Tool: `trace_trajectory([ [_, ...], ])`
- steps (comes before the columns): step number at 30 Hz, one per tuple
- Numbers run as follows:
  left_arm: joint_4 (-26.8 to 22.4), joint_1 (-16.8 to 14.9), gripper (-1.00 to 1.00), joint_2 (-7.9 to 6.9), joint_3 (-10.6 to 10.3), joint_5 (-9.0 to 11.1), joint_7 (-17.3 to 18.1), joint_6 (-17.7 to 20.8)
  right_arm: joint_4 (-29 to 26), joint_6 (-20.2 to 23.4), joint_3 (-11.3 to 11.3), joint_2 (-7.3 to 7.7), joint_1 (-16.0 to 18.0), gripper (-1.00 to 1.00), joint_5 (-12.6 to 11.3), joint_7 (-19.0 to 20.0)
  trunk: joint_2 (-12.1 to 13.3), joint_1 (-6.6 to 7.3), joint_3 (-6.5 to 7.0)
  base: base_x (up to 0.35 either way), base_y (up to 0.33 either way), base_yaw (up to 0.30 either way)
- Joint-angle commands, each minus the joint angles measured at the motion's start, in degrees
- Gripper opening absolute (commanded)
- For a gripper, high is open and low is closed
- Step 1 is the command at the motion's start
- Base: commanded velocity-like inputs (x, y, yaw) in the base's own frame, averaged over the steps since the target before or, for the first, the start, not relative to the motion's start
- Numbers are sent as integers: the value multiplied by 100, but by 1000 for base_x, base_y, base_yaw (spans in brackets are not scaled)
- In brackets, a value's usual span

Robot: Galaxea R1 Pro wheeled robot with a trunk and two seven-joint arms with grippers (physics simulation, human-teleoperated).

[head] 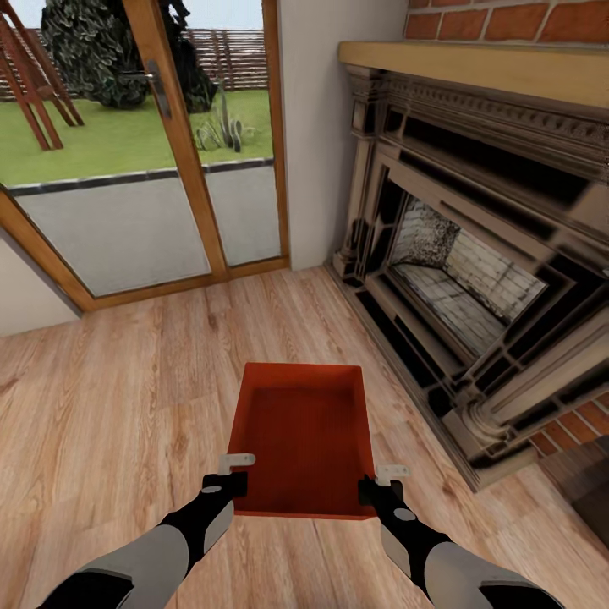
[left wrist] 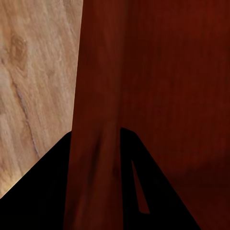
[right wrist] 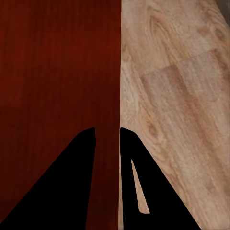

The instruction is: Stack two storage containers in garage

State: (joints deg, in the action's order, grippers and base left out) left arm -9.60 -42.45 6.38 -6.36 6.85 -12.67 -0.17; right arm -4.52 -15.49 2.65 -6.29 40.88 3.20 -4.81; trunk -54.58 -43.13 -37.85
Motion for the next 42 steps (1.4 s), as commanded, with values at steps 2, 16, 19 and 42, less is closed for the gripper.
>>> trace_trajectory([
  [2, -27, -9, -100, -5, 329, -76, -78, -10, 21, -6, 78, -4, -1, -100, 67, 41, -3, 0, 12, 0, 0, 0],
  [16, -25, -9, -100, -5, 328, -61, -78, -10, 21, -6, 78, -1, -1, -100, 67, 42, -3, 0, 120, 0, 0, 0],
  [19, -25, -9, -100, -5, 329, -61, -78, -10, 21, -6, 78, 4, -1, -100, 67, 42, -3, 0, 141, 0, 0, 0],
  [42, 60, -9, -100, -19, 335, -61, -78, -10, 23, -2, 79, 0, 5, -100, 80, 43, -3, 0, 177, 0, 0, 0],
])
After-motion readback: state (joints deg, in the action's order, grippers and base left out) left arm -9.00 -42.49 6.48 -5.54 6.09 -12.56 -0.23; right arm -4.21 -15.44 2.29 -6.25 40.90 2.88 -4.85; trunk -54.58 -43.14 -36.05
